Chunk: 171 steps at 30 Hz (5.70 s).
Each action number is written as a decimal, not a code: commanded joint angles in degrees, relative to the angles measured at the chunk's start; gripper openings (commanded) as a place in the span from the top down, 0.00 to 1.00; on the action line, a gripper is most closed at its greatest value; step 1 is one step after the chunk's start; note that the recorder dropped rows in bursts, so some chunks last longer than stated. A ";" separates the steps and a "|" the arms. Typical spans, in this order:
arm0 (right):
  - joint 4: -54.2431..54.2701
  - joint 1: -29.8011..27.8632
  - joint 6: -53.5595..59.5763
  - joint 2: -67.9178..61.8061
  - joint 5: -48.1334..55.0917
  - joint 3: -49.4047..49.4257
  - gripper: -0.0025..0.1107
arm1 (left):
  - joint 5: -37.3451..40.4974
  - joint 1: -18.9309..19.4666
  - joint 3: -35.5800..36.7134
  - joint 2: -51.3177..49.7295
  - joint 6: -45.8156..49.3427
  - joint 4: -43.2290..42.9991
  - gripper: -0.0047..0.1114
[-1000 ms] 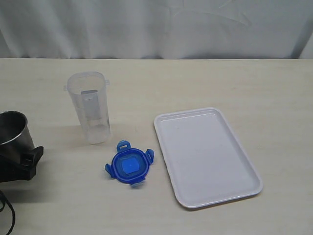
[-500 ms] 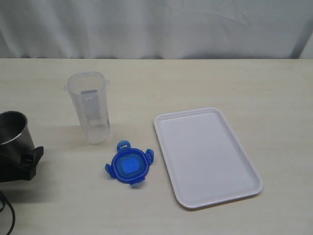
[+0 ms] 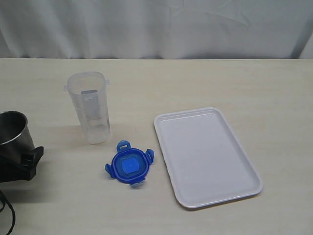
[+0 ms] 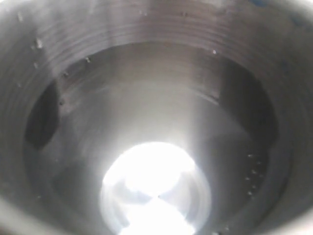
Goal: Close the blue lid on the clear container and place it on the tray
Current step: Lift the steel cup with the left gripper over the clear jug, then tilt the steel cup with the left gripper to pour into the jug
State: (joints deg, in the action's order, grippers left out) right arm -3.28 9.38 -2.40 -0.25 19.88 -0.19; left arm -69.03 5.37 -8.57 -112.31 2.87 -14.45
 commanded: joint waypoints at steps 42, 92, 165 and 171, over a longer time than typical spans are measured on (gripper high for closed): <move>-0.09 0.15 0.05 0.25 -0.06 0.19 0.94 | -0.94 0.24 -12.91 6.18 -12.66 -9.06 0.96; -0.09 0.15 0.05 0.25 -0.06 0.19 0.94 | 25.45 -0.09 -44.81 7.71 -29.40 -50.25 0.96; -0.09 0.15 0.05 0.25 -0.06 0.19 0.94 | 26.14 -0.09 -44.93 7.71 0.31 -48.97 0.96; -0.09 0.15 0.05 0.25 -0.06 0.19 0.94 | 26.14 -0.09 -44.93 7.71 0.40 -48.88 0.96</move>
State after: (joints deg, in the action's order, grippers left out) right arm -3.28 9.38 -2.40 -0.25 19.88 -0.19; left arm -40.16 5.37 -52.81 -105.68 3.28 -65.76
